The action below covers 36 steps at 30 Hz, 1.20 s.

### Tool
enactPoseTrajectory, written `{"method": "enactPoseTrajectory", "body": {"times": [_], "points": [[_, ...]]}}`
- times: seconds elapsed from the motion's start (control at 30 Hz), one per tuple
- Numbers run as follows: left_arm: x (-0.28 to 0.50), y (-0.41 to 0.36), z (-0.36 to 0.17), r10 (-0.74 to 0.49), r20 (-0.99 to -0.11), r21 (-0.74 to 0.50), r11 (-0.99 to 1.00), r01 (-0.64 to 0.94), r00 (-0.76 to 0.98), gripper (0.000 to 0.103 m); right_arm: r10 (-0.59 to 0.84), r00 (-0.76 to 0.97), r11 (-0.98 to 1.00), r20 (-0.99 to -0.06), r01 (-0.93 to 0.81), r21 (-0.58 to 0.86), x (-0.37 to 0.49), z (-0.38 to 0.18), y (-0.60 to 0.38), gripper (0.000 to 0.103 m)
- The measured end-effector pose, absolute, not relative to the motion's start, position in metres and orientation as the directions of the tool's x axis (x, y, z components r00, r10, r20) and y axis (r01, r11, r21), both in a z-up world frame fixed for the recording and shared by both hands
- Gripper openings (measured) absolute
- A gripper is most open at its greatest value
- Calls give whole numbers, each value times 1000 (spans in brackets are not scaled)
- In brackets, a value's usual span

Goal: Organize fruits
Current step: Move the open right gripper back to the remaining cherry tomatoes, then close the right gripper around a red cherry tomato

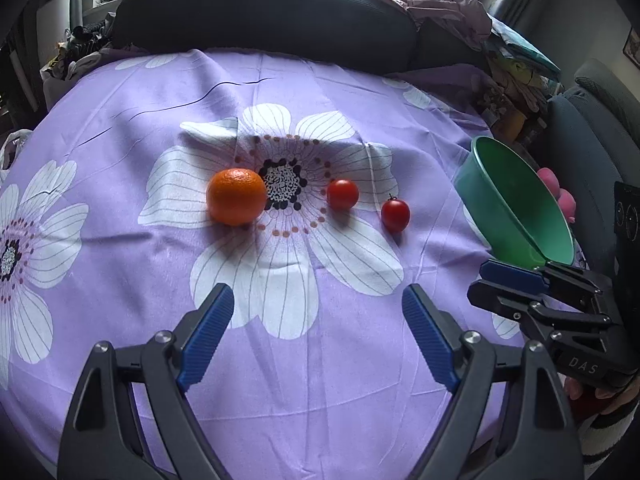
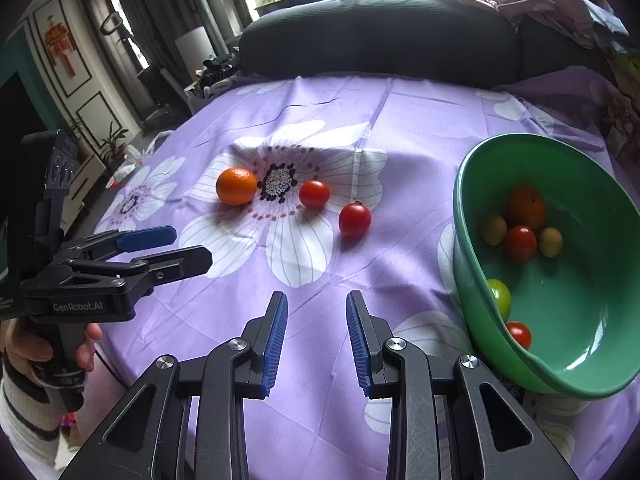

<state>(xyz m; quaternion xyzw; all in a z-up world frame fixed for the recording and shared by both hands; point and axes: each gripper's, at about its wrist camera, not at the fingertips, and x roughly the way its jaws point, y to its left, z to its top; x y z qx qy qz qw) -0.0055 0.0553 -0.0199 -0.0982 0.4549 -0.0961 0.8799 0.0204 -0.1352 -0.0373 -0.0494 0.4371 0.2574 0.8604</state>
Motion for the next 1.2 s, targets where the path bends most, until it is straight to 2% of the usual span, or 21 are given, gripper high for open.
{"method": "enactPoseTrajectory", "body": {"times": [0.33, 0.73, 1.0, 1.07, 1.2], "points": [[17, 59, -24, -289, -782, -269, 956, 120, 552, 86, 344, 465, 882, -816, -458, 111, 61, -50, -114, 33], [32, 63, -22, -302, -779, -265, 953, 148, 550, 86, 198, 454, 910, -869, -415, -10, 104, -72, -84, 33], [38, 68, -25, -318, -776, -294, 946, 134, 545, 86, 226, 429, 904, -875, -427, 24, 117, -76, -79, 33], [41, 67, -26, -334, -772, -316, 940, 129, 541, 86, 244, 430, 897, -869, -441, 33, 115, -77, -79, 30], [50, 63, -26, -355, -768, -342, 931, 127, 534, 86, 300, 407, 895, -863, -432, 108, 109, -76, -85, 30]]}}
